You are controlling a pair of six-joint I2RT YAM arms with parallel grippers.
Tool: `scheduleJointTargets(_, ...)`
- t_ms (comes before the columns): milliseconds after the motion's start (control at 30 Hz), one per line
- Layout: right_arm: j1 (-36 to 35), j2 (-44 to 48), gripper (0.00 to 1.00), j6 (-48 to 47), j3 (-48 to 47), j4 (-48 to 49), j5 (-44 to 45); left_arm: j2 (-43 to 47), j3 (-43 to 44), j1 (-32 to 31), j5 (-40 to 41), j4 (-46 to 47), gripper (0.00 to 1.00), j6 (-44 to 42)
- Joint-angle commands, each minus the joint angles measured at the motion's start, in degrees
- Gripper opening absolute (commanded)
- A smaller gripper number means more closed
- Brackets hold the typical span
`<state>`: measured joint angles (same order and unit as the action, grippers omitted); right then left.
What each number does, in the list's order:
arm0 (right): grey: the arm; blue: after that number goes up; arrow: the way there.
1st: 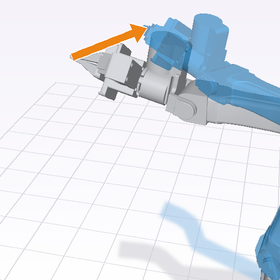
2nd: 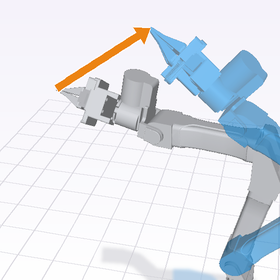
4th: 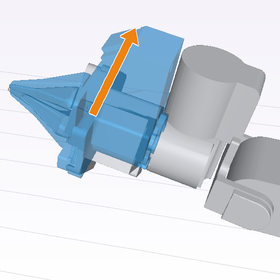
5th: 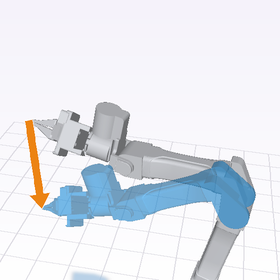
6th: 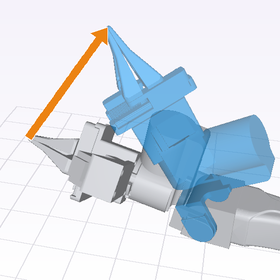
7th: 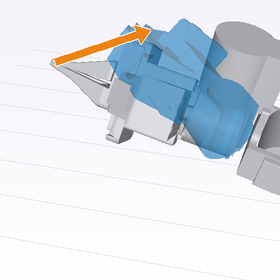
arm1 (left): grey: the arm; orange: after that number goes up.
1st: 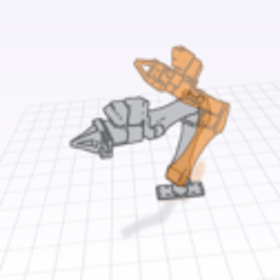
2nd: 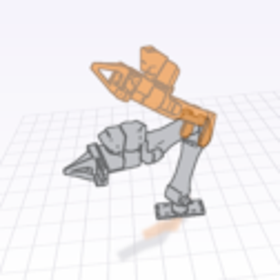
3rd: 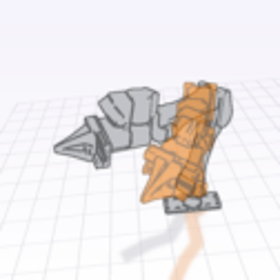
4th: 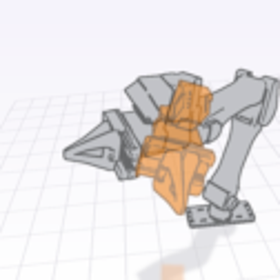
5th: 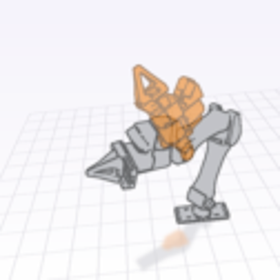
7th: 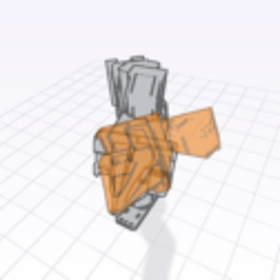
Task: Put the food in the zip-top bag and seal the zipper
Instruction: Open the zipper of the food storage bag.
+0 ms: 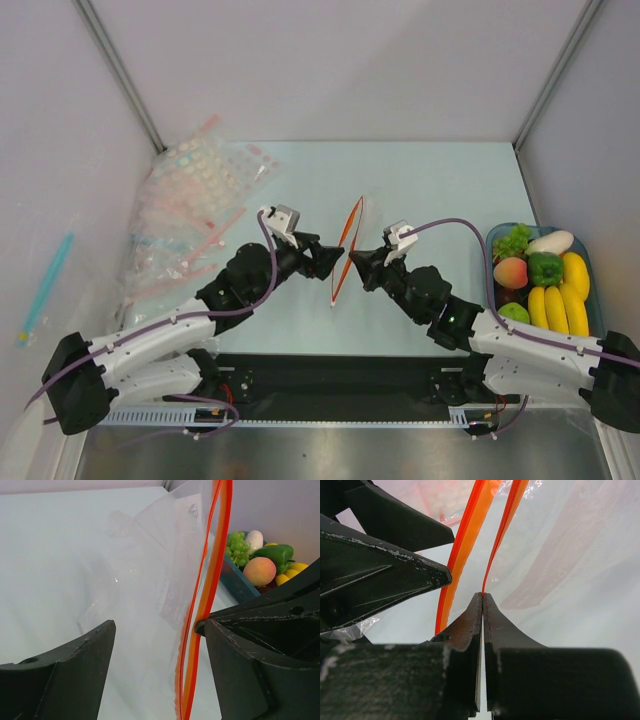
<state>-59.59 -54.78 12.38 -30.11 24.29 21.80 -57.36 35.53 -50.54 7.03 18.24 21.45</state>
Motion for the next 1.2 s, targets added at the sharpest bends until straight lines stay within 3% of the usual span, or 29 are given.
scheduleJointTargets(0,0.4,1.1,0.00,1.0,0.0,2.0,0.9,-1.2,3.1,-0.5,-2.3,0.8,0.77,-1.8)
scheduleJointTargets(100,0.4,0.6,0.00,1.1,-0.1,2.1,0.0,-2.2,3.9,-0.7,-3.3,0.3,0.73,-1.9)
scheduleJointTargets(367,0.6,0.4,0.00,1.0,-0.2,2.2,-0.6,-5.6,6.7,-1.6,-3.3,-2.2,0.50,-2.9)
scheduleJointTargets(500,0.7,0.2,0.00,1.1,-0.1,2.1,-0.1,-7.4,7.7,-1.8,-3.3,-3.1,0.23,-3.7)
scheduleJointTargets(533,0.7,0.1,0.00,1.2,-0.2,2.1,-0.3,-7.5,7.9,-1.8,-3.2,-3.5,0.10,-3.8)
scheduleJointTargets(600,0.7,-0.2,0.00,1.4,-0.3,2.1,-0.5,-7.6,8.6,-1.8,-2.2,-4.7,0.00,-3.9)
scheduleJointTargets(700,0.8,-0.8,0.00,1.6,-0.7,1.1,1.2,-6.9,8.9,-2.0,1.7,-6.6,0.00,-3.9)
scheduleJointTargets(867,3.9,-1.9,0.00,5.1,-1.8,-2.1,3.5,-6.4,13.3,-2.5,18.9,-17.1,0.00,-3.9)
scheduleJointTargets(1000,9.0,-2.0,0.00,10.2,-1.1,-2.8,-2.0,-6.8,16.1,-5.5,30.0,-21.8,0.00,-6.3)
scheduleJointTargets(1167,16.0,-3.7,0.00,15.8,-0.6,-3.7,-11.0,-10.5,21.1,-7.5,34.7,-27.5,0.00,-7.5)
